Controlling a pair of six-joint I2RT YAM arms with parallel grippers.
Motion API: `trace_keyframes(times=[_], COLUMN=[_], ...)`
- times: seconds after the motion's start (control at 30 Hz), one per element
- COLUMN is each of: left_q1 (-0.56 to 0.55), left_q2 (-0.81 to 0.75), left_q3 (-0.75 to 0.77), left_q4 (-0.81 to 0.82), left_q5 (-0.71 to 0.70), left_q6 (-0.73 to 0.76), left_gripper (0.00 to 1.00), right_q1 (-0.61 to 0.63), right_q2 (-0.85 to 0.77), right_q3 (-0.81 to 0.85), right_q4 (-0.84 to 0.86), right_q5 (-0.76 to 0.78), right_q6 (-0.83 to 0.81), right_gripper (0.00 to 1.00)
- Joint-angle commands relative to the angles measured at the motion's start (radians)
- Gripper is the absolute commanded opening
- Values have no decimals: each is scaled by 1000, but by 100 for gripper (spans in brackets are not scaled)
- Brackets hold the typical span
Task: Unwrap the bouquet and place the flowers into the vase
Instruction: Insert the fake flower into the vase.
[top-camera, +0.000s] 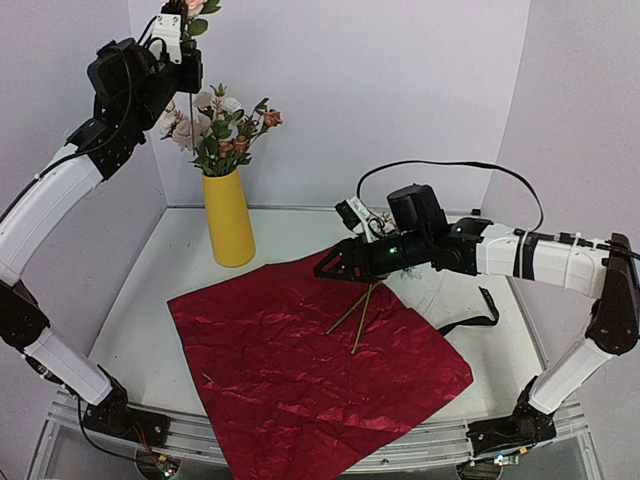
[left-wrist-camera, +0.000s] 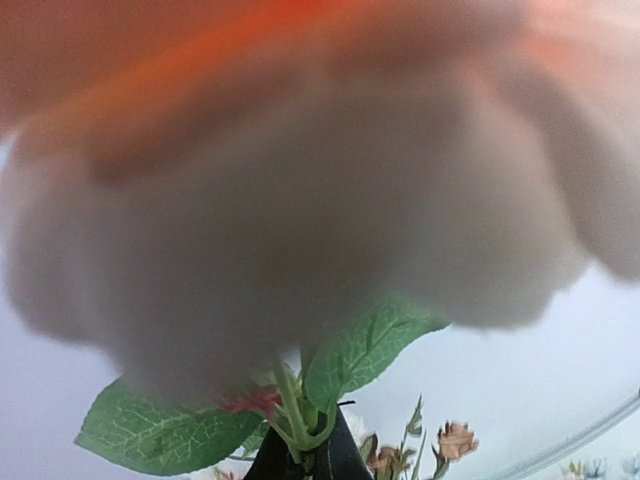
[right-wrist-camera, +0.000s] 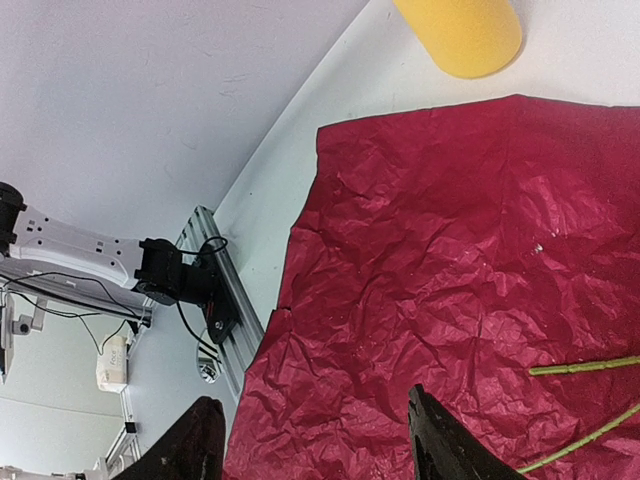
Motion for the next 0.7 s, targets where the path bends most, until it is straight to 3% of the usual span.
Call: trace_keyframes(times=[0.0, 0.43, 0.67], left_q1=[3, 60, 165], left_q2=[35, 77, 61], left_q3=[87, 67, -37], left_q4=[100, 111, 113], left_q5=[31, 72, 118], left_q6=[38, -63, -248], left_gripper=[0, 0, 0], right_q1=[3, 1, 1], right_q2=[16, 23, 18], right_q3=[63, 89, 83], right_q4=[-2, -34, -44], right_q5=[-19, -14, -10], right_q6=[-35, -74, -79], right_gripper=[63, 63, 63])
